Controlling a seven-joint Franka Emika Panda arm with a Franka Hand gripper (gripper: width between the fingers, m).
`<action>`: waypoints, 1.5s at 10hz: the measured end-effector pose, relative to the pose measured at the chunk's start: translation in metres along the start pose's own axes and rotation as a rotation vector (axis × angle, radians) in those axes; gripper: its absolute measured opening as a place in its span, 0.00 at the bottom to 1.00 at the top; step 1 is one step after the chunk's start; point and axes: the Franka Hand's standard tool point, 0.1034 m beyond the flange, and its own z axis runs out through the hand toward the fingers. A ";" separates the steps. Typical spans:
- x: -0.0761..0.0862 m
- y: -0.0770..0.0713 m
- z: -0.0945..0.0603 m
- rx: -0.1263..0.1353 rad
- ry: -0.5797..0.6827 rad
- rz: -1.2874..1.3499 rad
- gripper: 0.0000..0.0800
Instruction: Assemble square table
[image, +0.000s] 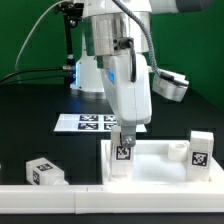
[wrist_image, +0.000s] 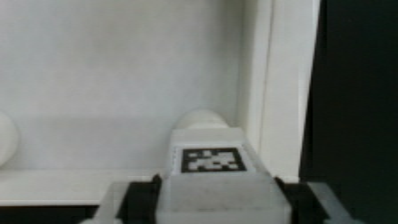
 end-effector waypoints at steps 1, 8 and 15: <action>0.000 0.000 0.000 0.000 0.000 -0.037 0.36; 0.004 -0.002 -0.004 -0.009 0.023 -0.896 0.81; 0.005 0.001 0.004 -0.035 0.021 -1.135 0.47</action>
Offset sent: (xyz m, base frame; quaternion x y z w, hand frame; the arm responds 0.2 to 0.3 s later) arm -0.0003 0.0236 0.0044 0.0284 -0.0789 -0.4700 0.8787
